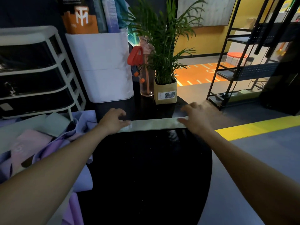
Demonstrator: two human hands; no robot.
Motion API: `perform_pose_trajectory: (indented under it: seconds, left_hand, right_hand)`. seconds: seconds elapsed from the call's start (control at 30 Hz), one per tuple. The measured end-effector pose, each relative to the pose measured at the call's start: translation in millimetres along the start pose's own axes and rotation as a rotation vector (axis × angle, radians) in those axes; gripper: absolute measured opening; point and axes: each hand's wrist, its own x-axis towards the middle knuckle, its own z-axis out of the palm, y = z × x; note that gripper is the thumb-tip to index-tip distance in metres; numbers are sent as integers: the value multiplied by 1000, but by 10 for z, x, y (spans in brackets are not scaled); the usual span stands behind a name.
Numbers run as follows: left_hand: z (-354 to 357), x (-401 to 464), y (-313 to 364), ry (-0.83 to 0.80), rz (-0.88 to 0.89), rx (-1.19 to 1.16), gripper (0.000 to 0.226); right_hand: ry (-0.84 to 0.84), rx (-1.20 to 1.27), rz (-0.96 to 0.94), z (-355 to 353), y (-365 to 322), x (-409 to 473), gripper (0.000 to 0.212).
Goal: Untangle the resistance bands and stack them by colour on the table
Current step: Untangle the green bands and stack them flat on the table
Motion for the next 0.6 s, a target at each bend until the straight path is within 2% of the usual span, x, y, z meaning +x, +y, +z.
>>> perform_pose_trajectory:
  seconds: [0.1,0.2,0.37,0.5,0.6]
  left_hand:
    - [-26,-88,81,-223,75,80,71]
    - [-11,-115,78,-268,94,115,69]
    - [12,-75,20,-226,114,83,53]
    - [6,-101,51,-220,110,111,58]
    - [-103,-172,119,-165,136,167,63]
  right_hand:
    - [-263,-12,-228,6,-280,-42,66]
    - [-393,-12,-194,81,-355,-4,69]
    - [-370,51,-179,133,-306,33,56]
    - [-380,35,-182,114,-348,29,56]
    - [-324,10,-210,109,-511,9,57]
